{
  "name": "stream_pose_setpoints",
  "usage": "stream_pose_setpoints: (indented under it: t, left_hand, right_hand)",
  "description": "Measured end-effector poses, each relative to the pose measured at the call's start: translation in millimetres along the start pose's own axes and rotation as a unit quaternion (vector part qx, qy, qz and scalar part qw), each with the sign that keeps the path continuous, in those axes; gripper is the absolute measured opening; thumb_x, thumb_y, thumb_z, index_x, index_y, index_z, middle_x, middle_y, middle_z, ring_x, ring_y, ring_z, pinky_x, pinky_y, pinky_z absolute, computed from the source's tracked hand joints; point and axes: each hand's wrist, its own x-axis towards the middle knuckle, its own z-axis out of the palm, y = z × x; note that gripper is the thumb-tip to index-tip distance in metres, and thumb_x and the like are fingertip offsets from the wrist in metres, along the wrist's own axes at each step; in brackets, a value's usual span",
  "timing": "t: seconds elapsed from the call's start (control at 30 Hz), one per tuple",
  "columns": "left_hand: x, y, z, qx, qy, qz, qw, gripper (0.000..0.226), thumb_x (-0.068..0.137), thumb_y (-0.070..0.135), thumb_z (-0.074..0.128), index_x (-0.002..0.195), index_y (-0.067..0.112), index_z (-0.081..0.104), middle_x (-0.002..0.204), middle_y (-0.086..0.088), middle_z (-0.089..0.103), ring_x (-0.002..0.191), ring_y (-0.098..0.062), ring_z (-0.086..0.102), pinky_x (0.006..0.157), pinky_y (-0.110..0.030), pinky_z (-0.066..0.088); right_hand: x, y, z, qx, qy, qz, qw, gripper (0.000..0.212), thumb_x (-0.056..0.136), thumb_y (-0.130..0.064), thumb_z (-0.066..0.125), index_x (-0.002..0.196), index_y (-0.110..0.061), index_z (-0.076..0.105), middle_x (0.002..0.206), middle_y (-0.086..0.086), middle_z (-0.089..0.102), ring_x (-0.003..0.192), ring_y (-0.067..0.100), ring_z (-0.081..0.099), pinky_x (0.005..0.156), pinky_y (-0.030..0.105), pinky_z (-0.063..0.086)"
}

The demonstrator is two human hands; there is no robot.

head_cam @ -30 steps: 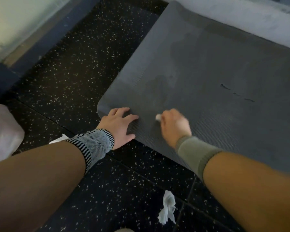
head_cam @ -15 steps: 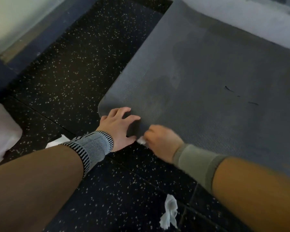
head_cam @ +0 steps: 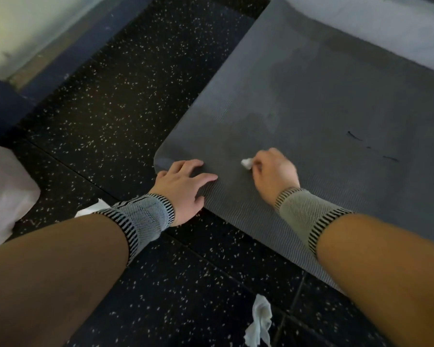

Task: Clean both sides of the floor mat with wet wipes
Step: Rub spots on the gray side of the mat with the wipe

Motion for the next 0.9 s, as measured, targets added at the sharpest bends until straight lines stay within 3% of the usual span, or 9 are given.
stream_pose_setpoints:
  t: [0.07, 0.23, 0.3, 0.43, 0.6, 0.67, 0.77, 0.8, 0.9]
  left_hand:
    - [0, 0, -1, -0.001, -0.002, 0.0, 1.0, 0.053, 0.09, 0.046, 0.049, 0.138, 0.053, 0.028, 0.152, 0.011, 0.013, 0.14, -0.02, 0.014, 0.111, -0.05, 0.024]
    - [-2, 1, 0, -0.016, 0.007, -0.004, 1.0, 0.055, 0.089, 0.043, 0.052, 0.138, 0.052, 0.029, 0.152, 0.012, 0.012, 0.139, -0.019, 0.012, 0.111, -0.05, 0.024]
    - [-1, -1, 0, -0.009, 0.005, 0.0, 1.0, 0.055, 0.09, 0.043, 0.05, 0.139, 0.053, 0.027, 0.151, 0.013, 0.012, 0.139, -0.018, 0.011, 0.111, -0.05, 0.024]
    - [-1, -3, 0, -0.016, 0.003, -0.001, 1.0, 0.055, 0.091, 0.037, 0.049, 0.139, 0.054, 0.027, 0.151, 0.014, 0.013, 0.139, -0.017, 0.013, 0.112, -0.05, 0.023]
    - [-1, -3, -1, -0.034, 0.011, 0.003, 0.999, 0.054, 0.092, 0.033, 0.05, 0.137, 0.055, 0.032, 0.15, 0.014, 0.015, 0.138, -0.017, 0.014, 0.11, -0.049, 0.025]
    - [0, -4, -1, -0.031, 0.015, 0.004, 0.999, 0.054, 0.093, 0.032, 0.05, 0.139, 0.053, 0.032, 0.15, 0.015, 0.017, 0.139, -0.016, 0.016, 0.111, -0.048, 0.026]
    - [2, -7, -1, -0.032, 0.019, 0.003, 0.999, 0.056, 0.093, 0.032, 0.052, 0.143, 0.046, 0.031, 0.151, 0.017, 0.019, 0.139, -0.014, 0.018, 0.111, -0.047, 0.028]
    - [3, -7, -2, -0.031, 0.022, 0.001, 0.999, 0.058, 0.093, 0.032, 0.053, 0.145, 0.043, 0.03, 0.151, 0.017, 0.02, 0.139, -0.013, 0.019, 0.111, -0.046, 0.029]
    - [3, -6, -2, -0.043, 0.033, -0.009, 0.998, 0.059, 0.092, 0.03, 0.052, 0.147, 0.037, 0.03, 0.15, 0.019, 0.022, 0.138, -0.012, 0.02, 0.111, -0.045, 0.031]
  right_hand:
    - [-8, -13, 8, 0.012, 0.033, 0.056, 0.998, 0.018, 0.095, -0.019, 0.047, 0.103, -0.013, 0.061, 0.104, 0.007, 0.055, 0.09, 0.025, 0.057, 0.073, 0.03, 0.043]
    - [-55, -45, 17, 0.025, -0.131, -0.231, 0.964, 0.015, 0.094, -0.019, 0.051, 0.104, -0.016, 0.062, 0.099, 0.002, 0.053, 0.087, 0.02, 0.054, 0.077, 0.028, 0.045]
    - [-25, -28, 6, -0.01, -0.099, -0.187, 0.977, 0.018, 0.095, -0.021, 0.049, 0.106, -0.016, 0.062, 0.104, 0.004, 0.054, 0.092, 0.023, 0.055, 0.078, 0.031, 0.043]
    - [-5, -14, 4, 0.025, 0.029, 0.069, 0.997, 0.018, 0.096, -0.017, 0.046, 0.102, -0.01, 0.061, 0.101, 0.008, 0.054, 0.085, 0.025, 0.057, 0.073, 0.032, 0.047]
    - [-51, -50, 14, 0.033, -0.124, -0.229, 0.965, 0.01, 0.087, -0.009, 0.058, 0.095, -0.01, 0.065, 0.093, 0.01, 0.057, 0.081, 0.028, 0.057, 0.072, 0.035, 0.047]
    - [-17, -31, 4, 0.001, -0.09, -0.196, 0.976, 0.013, 0.09, -0.011, 0.055, 0.096, -0.009, 0.066, 0.098, 0.012, 0.058, 0.086, 0.032, 0.058, 0.073, 0.035, 0.045]
    - [12, -6, -1, 0.01, 0.021, 0.048, 0.999, 0.02, 0.095, -0.019, 0.047, 0.1, -0.009, 0.063, 0.102, 0.011, 0.056, 0.087, 0.029, 0.057, 0.073, 0.034, 0.043]
    - [4, -14, 2, 0.021, 0.039, 0.063, 0.997, 0.02, 0.095, -0.019, 0.048, 0.099, -0.008, 0.064, 0.1, 0.012, 0.056, 0.085, 0.03, 0.057, 0.072, 0.034, 0.043]
    - [-45, -58, 20, 0.055, -0.034, -0.127, 0.99, 0.011, 0.091, -0.014, 0.057, 0.093, -0.01, 0.067, 0.091, 0.009, 0.057, 0.079, 0.028, 0.057, 0.069, 0.035, 0.046]
